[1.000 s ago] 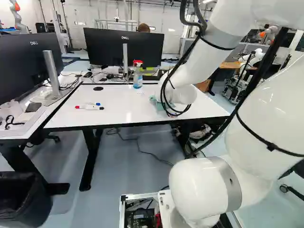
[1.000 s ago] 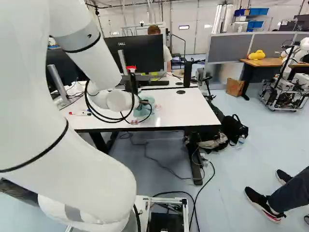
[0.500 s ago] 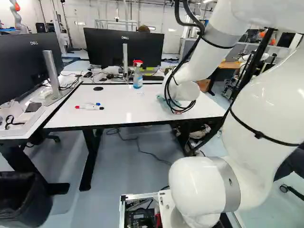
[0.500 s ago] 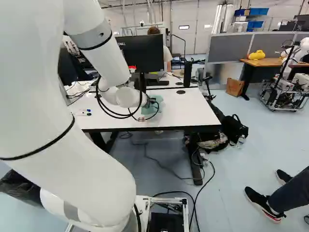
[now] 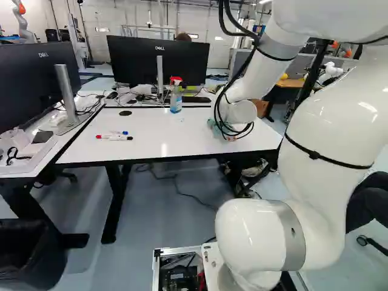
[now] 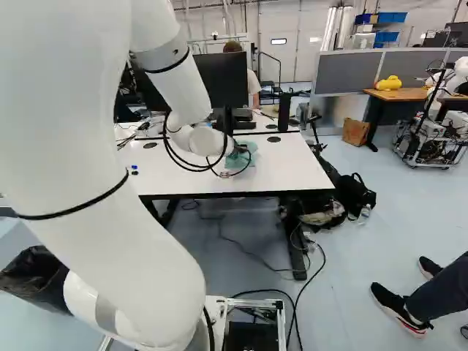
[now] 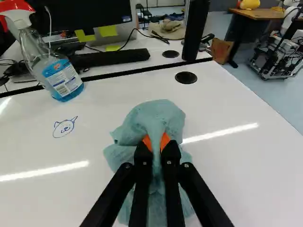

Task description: Clean the table with the green towel

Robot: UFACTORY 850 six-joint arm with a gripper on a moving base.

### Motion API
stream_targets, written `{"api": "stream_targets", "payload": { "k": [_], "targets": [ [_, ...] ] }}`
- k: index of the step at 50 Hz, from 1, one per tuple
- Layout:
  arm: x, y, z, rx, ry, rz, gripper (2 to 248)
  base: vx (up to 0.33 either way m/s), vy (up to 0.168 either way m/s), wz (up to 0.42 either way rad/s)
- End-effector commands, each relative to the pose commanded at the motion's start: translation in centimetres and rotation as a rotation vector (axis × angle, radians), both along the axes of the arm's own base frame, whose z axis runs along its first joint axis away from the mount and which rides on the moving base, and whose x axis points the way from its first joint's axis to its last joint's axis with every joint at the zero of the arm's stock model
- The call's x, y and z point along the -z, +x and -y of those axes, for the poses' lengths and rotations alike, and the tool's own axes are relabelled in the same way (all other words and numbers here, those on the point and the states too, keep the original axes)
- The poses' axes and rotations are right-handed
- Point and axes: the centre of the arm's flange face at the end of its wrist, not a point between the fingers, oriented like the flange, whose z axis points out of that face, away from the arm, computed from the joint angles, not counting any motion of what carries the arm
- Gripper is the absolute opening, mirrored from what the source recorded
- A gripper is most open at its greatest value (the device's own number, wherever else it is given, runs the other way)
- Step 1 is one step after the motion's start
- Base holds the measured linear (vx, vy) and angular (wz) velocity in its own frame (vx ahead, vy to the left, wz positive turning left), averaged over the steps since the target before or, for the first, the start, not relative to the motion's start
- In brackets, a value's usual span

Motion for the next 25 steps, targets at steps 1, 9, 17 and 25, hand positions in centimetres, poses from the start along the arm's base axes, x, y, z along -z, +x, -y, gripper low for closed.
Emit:
{"api": "stream_targets", "payload": {
  "k": [1,9,17,25],
  "targets": [
    [0.0,0.18,0.01,0.0,0.0,0.0,35,0.0,0.0,0.0],
    [0.02,0.95,0.04,-0.002,0.0,0.002,35,0.0,0.0,0.0],
    [0.02,0.95,0.04,-0.002,0.0,0.002,35,0.0,0.0,0.0],
    [0.02,0.95,0.04,-0.002,0.0,0.002,35,0.0,0.0,0.0]
  ]
}}
